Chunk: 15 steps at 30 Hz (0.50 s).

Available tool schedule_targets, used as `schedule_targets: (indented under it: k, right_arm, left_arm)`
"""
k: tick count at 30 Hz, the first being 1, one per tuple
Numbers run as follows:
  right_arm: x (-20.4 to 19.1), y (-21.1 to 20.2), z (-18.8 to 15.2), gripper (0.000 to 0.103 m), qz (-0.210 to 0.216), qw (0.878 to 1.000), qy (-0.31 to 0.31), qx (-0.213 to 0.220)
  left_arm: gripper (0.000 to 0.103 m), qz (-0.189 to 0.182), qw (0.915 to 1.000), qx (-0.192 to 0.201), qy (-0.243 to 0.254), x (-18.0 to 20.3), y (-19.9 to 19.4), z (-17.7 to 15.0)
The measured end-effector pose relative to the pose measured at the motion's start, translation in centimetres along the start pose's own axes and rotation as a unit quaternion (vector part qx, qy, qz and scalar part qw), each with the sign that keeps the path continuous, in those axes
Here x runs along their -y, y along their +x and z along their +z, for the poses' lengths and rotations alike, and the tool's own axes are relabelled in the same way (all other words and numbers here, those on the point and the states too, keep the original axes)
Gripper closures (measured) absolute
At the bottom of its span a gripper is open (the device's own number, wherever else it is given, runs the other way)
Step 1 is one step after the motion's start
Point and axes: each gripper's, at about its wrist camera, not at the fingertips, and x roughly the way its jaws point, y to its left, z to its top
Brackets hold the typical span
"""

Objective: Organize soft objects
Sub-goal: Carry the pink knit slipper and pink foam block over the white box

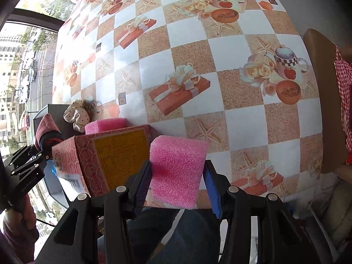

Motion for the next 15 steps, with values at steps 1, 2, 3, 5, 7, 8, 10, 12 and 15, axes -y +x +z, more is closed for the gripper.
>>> schedule_targets:
  k: [1, 2, 3, 5, 7, 8, 10, 12, 15]
  right_arm:
    - [-0.2, -0.1, -0.4, 0.054, 0.000, 1.000, -0.005, -0.002]
    - [-0.4, -0.1, -0.9, 0.054, 0.000, 1.000, -0.010, -0.004]
    - [-0.6, -0.2, -1.3, 0.054, 0.000, 1.000, -0.013, -0.007]
    - [-1.0, -0.2, -2.1, 0.054, 0.000, 1.000, -0.020, -0.012]
    - [-1.4, -0.2, -2.9, 0.054, -0.002, 0.999, -0.028, -0.017]
    - [-1.6, -0.2, -3.3, 0.054, -0.003, 0.999, -0.032, -0.020]
    - [-2.1, 0.0, -4.1, 0.054, -0.004, 0.999, -0.041, -0.028]
    - [-2.7, 0.2, -4.8, 0.054, -0.003, 0.998, -0.051, -0.038]
    - [-3.8, 0.4, -6.0, 0.054, 0.009, 0.996, -0.069, -0.049]
  left_arm:
    - [0.062, -0.001, 1.0000, 0.001, 0.001, 0.0, -0.2, -0.5]
    - [0.062, -0.001, 1.0000, 0.001, 0.003, 0.0, -0.3, -1.0]
    - [0.062, -0.001, 1.0000, 0.002, 0.005, 0.0, -0.4, -1.5]
    - [0.062, -0.002, 1.0000, 0.003, 0.009, 0.1, -0.5, -2.5]
    - [0.062, -0.005, 0.9999, 0.002, 0.011, 0.2, -0.5, -3.5]
    - [0.062, -0.008, 0.9999, 0.001, 0.011, 0.1, -0.5, -3.9]
    - [0.062, -0.013, 0.9999, 0.000, 0.010, 0.0, -0.5, -4.7]
    - [0.062, -0.016, 0.9998, 0.000, 0.009, -0.2, -0.6, -5.4]
    - [0.062, -0.020, 0.9998, 0.001, 0.004, -0.7, -0.7, -6.2]
